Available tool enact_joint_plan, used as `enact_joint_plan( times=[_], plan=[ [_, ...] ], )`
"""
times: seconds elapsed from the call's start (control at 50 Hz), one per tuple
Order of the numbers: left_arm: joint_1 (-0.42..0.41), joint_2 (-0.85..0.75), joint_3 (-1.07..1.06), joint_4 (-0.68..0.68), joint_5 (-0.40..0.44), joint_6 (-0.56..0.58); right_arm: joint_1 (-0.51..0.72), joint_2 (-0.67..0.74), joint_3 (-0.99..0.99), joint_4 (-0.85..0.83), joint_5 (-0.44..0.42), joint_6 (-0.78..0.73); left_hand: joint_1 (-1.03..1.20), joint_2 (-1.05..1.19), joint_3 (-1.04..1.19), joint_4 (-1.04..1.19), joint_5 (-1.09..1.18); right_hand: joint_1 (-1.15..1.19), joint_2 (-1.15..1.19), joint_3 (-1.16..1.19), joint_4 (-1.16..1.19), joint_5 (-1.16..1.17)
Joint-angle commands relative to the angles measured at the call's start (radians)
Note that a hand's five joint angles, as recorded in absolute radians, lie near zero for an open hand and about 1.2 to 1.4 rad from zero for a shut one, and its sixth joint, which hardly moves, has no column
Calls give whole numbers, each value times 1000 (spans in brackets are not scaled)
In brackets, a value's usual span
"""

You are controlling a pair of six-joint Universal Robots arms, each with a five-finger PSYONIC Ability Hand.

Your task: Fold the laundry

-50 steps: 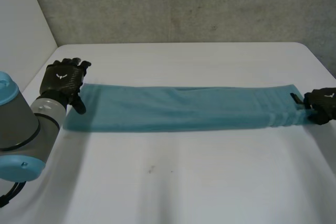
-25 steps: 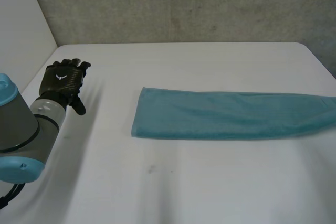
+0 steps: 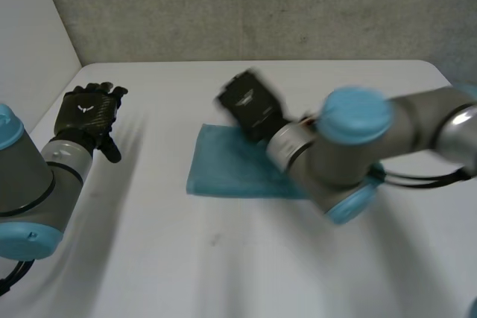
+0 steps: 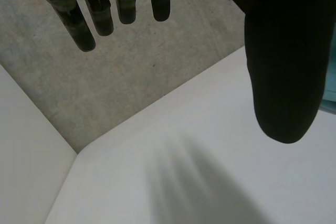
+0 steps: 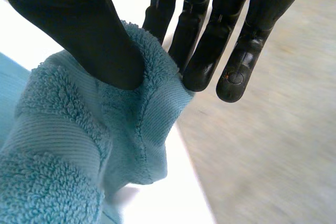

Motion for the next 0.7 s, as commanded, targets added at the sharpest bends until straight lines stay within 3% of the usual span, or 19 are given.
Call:
enact_joint_plan(
  times=[0.02, 0.06, 0.08, 0.1, 0.12, 0.14, 0.22, 0.26, 0.42, 0.54, 0.7],
  plan=[
    [-11, -2, 4, 0, 5, 0, 110, 157, -26, 11, -7, -10, -4, 10, 8, 8, -29, 447, 213, 201, 201, 236],
    [-19, -3, 8, 2, 5, 0, 107, 162, -37, 23, 12, -9, -4, 10, 8, 8, -29, 319, 85, 73, 73, 108],
    [-19, -3, 9, 2, 5, 0, 98, 153, -48, 34, 45, -6, -4, 10, 8, 8, -29, -167, -401, -412, -413, -378],
    [-29, -5, 19, 2, 5, 0, 93, 140, -60, 41, 86, -1, -4, 10, 8, 8, -29, -506, -740, -751, -752, -717],
    [-43, -11, 28, 3, 6, 0, 93, 140, -60, 41, 87, -1, -4, 10, 8, 8, -29, -509, -743, -755, -755, -720],
    [-43, -11, 28, 3, 6, 0, 92, 118, -57, 43, 123, 5, -4, 10, 8, 8, -29, -775, -1009, -1020, -1021, -986],
    [-115, -32, 90, 26, 8, 2, 75, 21, -35, 54, 177, 33, -4, 10, 8, 8, -29, -775, -1009, -1020, -1021, -986],
    [-146, -55, 119, 34, 8, 2, -6, -85, 39, 75, 203, 126, -4, 10, 8, 8, -29, -775, -1009, -1020, -1021, -986],
    [-288, -201, 283, 38, 9, 0, -204, -264, 277, 135, 203, 405, -4, 10, 8, 8, -29, -775, -1009, -1020, -1021, -986],
    [-351, -330, 357, 34, 11, 2, -316, -298, 405, 192, 180, 436, -4, 10, 8, 8, -29, -775, -1009, -1020, -1021, -986],
    [-358, -416, 395, 37, 0, 9, -425, -295, 544, 172, 93, 430, -4, 10, 8, 8, -29, -683, -916, -928, -928, -894]
  ],
)
